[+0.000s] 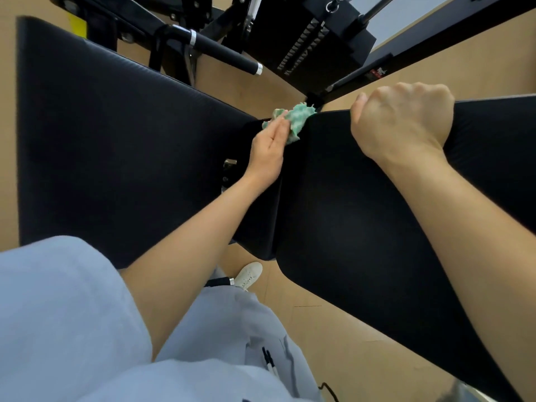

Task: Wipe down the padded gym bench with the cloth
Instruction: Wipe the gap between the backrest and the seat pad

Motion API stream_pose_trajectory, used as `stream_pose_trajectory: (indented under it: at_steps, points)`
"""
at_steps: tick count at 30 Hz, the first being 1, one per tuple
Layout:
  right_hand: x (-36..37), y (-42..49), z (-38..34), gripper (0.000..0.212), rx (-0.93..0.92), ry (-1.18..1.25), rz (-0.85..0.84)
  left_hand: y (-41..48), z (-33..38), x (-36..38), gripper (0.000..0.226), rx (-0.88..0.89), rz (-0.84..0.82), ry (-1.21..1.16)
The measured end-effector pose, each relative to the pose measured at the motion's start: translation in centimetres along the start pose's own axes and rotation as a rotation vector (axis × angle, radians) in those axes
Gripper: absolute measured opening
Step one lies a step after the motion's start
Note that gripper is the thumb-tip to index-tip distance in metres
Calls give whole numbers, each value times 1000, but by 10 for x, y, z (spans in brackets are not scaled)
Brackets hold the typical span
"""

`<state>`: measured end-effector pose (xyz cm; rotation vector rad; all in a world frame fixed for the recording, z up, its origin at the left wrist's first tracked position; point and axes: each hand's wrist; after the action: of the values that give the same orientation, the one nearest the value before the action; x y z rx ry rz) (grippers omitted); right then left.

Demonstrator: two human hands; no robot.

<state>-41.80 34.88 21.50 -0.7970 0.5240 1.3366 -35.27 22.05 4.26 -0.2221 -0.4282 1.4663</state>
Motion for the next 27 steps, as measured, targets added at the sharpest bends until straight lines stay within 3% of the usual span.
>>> stream_pose_trajectory:
  at_steps: [5, 10, 15, 21, 27]
  points:
    - [0, -2, 0, 62, -12, 16, 13, -73, -20, 9, 43, 124, 27, 138]
    - [5, -4, 0, 65, 28, -26, 55, -126, -37, 13, 41, 23, 19, 86]
    - [7, -4, 3, 64, -13, -42, 78, -152, -48, -2, 28, -32, -4, 244]
    - [5, -1, 2, 60, -2, -41, 52, -90, 1, -26, 34, -128, 231, -29]
    - [11, 4, 0, 62, -3, -13, 38, -4, 47, 4, 26, -52, 59, 6]
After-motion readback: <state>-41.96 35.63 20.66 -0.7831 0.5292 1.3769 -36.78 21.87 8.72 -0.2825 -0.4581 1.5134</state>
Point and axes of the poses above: each hand's wrist, its own y-axis towards the middle knuckle, its own x-axis out of the palm, z = x × y, and after that the axes turned 6 degrees about x, right-handed
